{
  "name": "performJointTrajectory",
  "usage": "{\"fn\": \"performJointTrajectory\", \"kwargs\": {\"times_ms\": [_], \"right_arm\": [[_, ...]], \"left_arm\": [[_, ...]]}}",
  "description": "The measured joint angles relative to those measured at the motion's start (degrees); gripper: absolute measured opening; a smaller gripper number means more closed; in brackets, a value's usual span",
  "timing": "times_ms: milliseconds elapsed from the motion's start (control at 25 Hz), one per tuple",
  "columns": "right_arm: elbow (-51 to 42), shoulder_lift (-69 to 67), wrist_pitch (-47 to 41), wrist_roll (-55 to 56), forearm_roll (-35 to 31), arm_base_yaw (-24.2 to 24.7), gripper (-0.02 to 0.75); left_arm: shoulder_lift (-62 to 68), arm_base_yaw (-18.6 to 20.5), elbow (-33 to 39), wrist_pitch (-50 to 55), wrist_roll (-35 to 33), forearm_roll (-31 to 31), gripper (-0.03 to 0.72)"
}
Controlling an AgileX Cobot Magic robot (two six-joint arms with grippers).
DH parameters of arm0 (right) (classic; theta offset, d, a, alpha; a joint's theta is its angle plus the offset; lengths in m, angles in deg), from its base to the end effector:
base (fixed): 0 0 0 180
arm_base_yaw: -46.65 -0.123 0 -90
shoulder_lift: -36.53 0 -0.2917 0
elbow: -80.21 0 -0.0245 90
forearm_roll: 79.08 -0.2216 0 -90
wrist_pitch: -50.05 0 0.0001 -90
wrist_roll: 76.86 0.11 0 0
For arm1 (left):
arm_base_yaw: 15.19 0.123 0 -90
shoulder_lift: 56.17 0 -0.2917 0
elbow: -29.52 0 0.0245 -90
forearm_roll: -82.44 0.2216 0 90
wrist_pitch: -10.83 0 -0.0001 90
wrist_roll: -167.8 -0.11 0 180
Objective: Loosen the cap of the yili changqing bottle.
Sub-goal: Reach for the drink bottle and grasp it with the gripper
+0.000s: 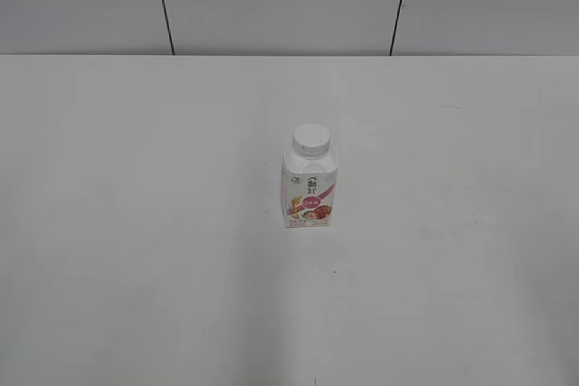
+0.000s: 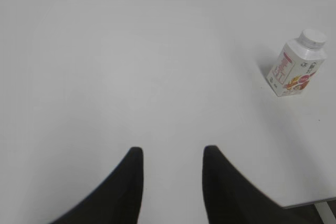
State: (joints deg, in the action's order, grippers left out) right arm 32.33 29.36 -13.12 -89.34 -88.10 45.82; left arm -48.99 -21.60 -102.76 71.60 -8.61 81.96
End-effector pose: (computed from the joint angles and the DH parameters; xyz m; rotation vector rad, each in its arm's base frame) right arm -0.0259 0.0150 0.2553 -0.2513 2.0382 0.0626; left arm -0.0230 0.0018 0.2592 0.0502 2.0202 -0.1207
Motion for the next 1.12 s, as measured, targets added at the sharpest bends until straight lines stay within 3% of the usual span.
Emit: {"fn": "performJointTrajectory", "kwargs": {"times_ms": [1120], "right_arm": [[0.00,0.00,0.00,0.00,0.00,0.00,0.552]], "left_arm": [[0.00,0.00,-0.56,-1.35,0.00,0.00,0.244]]}}
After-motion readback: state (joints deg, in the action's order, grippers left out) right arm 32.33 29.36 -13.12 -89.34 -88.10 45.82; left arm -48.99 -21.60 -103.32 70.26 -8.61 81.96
